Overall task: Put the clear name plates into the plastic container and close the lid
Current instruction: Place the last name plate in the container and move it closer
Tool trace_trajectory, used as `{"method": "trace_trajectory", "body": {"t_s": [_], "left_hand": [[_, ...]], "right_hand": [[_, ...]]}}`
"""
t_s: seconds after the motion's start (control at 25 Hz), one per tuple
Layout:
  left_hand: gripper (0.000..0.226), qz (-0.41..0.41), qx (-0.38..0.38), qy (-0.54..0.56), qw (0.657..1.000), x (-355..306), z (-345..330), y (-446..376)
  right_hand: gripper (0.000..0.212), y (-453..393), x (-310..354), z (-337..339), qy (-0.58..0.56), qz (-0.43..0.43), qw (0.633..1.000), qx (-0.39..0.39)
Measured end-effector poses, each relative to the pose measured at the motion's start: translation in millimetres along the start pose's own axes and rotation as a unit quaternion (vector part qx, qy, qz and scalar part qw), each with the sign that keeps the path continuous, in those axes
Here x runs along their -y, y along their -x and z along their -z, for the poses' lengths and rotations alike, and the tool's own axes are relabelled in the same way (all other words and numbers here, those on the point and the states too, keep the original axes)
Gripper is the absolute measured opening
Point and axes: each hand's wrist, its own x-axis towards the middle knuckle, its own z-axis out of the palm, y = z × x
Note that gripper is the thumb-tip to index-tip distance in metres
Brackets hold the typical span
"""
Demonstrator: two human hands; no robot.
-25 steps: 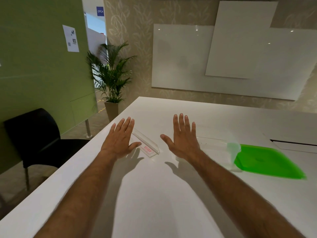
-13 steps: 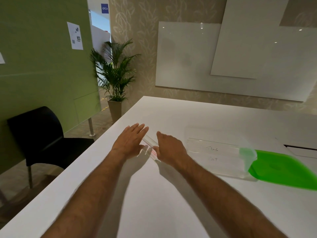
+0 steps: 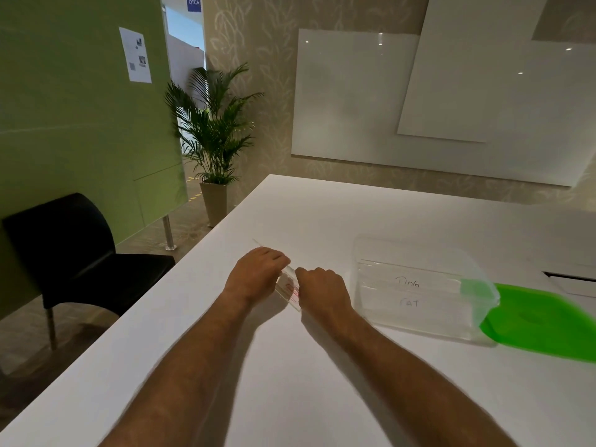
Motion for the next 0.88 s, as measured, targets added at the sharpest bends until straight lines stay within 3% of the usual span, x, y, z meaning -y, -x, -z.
{"method": "trace_trajectory", "body": {"t_s": [0.28, 0.4, 0.44, 0.52, 0.72, 0.8, 0.88], "left_hand": [[0.023, 0.001, -0.094, -0.005, 0.996, -1, 15, 18], [0.021, -0.001, -0.129, -0.003, 0.992, -3, 23, 28], [0.020, 0.010, -0.143, 0.001, 0.990, -3, 23, 31], [0.017, 0.048, -0.176, 0.029, 0.983, -2, 23, 36], [0.022, 0.160, -0.271, 0.154, 0.937, -7, 32, 42], [0.021, 0.181, -0.318, 0.214, 0.906, -12, 39, 41], [0.010, 0.191, -0.353, 0.279, 0.872, -20, 43, 40]], "right_hand": [[0.020, 16, -3, -10, -0.038, 0.090, 0.973, -0.209], [0.007, 19, -5, -7, -0.081, 0.157, 0.951, -0.255], [0.009, 22, -5, -2, -0.097, 0.176, 0.944, -0.263], [0.033, 29, -6, 7, -0.148, 0.186, 0.930, -0.281], [0.039, 37, -13, 33, -0.373, 0.105, 0.894, -0.224], [0.051, 37, -21, 44, -0.397, 0.079, 0.895, -0.187], [0.067, 34, -29, 50, -0.346, 0.097, 0.921, -0.148]]}}
